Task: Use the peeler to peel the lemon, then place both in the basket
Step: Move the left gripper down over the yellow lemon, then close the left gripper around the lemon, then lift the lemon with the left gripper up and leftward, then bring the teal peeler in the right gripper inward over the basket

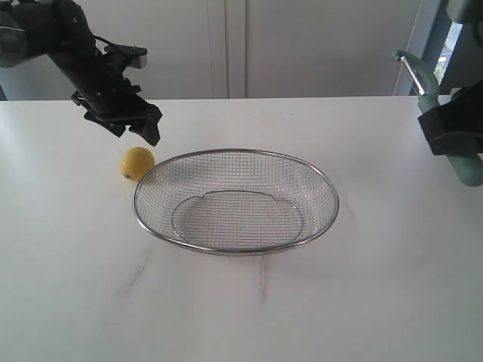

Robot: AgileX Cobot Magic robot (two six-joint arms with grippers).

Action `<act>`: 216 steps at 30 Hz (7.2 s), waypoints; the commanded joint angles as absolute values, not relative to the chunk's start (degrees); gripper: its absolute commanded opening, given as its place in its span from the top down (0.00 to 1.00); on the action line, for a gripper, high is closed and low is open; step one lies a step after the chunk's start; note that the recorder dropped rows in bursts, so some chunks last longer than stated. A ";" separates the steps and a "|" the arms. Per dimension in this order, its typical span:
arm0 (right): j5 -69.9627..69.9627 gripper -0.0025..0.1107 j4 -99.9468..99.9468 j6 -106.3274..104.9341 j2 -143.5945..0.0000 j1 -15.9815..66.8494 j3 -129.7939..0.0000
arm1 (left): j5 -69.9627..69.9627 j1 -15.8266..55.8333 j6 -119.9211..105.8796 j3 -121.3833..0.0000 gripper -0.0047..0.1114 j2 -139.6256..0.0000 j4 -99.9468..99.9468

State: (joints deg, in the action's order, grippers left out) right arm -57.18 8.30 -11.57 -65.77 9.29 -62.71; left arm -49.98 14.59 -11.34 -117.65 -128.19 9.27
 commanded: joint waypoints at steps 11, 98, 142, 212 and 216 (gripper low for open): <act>-56.91 0.98 8.35 -11.72 -65.30 9.20 -62.74 | -50.58 14.78 -8.62 -117.65 0.27 -132.02 9.14; -56.91 0.98 8.35 -11.72 -65.30 9.20 -62.74 | -69.96 14.66 -8.84 -118.36 0.96 -121.03 1.43; -56.91 0.98 8.35 -11.72 -65.30 9.20 -62.74 | -54.38 14.66 -34.14 -68.79 0.96 -68.00 31.22; -41.04 0.98 20.81 -12.24 -81.66 17.30 -60.56 | -34.84 16.17 -57.03 -57.71 0.96 -68.55 41.94; -41.04 0.98 21.03 -12.35 -83.57 21.08 -60.56 | -35.20 16.17 -57.03 -57.71 0.96 -68.55 41.94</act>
